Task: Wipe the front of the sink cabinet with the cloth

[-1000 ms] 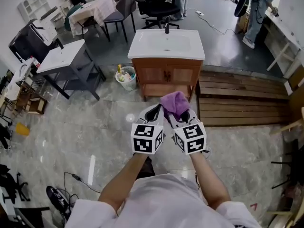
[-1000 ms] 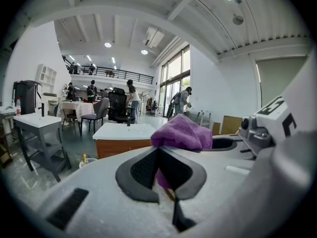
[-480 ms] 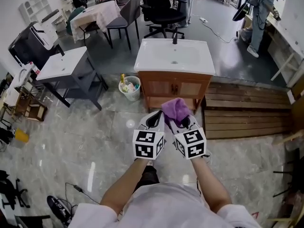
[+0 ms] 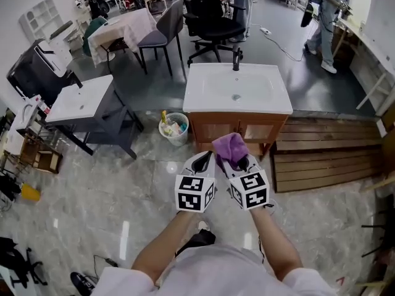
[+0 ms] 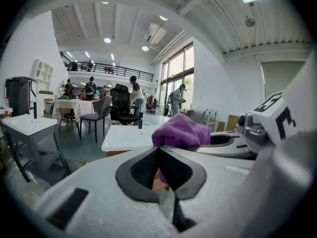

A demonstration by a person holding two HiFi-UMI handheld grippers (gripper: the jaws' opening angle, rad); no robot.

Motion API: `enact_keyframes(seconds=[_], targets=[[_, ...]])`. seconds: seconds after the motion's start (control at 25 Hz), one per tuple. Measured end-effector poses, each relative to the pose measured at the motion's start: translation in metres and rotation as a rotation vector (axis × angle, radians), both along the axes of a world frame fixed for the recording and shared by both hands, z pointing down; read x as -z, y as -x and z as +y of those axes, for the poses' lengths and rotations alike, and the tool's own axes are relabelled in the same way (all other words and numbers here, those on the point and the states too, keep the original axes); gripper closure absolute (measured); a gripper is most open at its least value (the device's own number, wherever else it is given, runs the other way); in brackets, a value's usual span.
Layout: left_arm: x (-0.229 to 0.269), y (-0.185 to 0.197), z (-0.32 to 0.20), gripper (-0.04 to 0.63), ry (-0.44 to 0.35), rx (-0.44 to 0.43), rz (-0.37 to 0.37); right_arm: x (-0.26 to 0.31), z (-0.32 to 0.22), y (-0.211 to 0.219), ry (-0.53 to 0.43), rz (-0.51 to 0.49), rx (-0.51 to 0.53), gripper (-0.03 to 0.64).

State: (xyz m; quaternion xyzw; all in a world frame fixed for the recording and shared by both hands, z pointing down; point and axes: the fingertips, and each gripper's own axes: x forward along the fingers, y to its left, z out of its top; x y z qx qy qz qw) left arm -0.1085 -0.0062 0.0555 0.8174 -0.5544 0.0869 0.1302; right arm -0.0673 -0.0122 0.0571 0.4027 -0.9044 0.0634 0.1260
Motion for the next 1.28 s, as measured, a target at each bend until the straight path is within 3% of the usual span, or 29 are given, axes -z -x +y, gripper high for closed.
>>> enact_keyframes(seconds=[0.52, 0.96, 1.28], targets=[[-0.007, 0.08, -0.068, 0.591, 0.006, -0.011, 0.027, -0.006, -0.069, 0.077, -0.005, 0.063, 0.005, 0.544], [-0.045, 0.084, -0.111, 0.591, 0.015, 0.005, 0.01, -0.039, -0.112, 0.086, -0.022, 0.064, 0.039, 0.544], [-0.093, 0.083, -0.16, 0.591, 0.016, 0.07, 0.018, -0.076, -0.165, 0.084, -0.063, 0.07, 0.115, 0.545]])
